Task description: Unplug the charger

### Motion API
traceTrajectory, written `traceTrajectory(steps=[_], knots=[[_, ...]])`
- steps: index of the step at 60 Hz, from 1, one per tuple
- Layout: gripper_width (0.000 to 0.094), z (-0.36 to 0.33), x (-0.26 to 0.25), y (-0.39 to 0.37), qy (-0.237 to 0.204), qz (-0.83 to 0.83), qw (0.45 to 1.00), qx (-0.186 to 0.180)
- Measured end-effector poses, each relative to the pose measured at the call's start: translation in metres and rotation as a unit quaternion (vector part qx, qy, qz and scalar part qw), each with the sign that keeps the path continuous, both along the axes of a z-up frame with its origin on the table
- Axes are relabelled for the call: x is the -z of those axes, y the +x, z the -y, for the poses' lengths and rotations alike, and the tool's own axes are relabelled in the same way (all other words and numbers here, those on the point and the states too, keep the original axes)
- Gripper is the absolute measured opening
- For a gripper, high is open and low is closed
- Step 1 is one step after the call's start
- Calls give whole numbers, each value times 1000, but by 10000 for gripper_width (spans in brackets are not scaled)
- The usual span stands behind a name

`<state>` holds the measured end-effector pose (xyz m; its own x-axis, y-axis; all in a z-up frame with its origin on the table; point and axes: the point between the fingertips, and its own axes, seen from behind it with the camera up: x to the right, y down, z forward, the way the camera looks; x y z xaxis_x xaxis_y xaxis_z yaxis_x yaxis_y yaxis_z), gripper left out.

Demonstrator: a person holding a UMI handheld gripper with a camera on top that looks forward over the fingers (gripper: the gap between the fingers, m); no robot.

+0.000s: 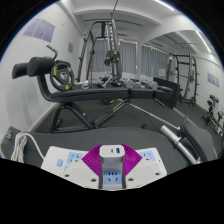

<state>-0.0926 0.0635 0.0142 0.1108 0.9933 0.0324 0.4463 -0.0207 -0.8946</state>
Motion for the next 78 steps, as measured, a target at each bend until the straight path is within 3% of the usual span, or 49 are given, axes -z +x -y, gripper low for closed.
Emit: traceTrajectory(steps=[5, 18, 25, 32, 46, 58, 68, 78], knots=[[182, 1, -3, -2, 18, -7, 1000, -5], [178, -37, -106, 9, -15, -69, 997, 15], [179, -96, -127, 21, -11, -53, 998, 27], [178, -149, -105, 31, 18, -8, 999, 38], [218, -172, -6, 44, -4, 88, 995, 36], [362, -165, 32, 43, -21, 111, 993, 31], [732, -182, 22, 38, 4, 95, 994, 50], [854, -179, 8, 40, -14, 81, 996, 37]])
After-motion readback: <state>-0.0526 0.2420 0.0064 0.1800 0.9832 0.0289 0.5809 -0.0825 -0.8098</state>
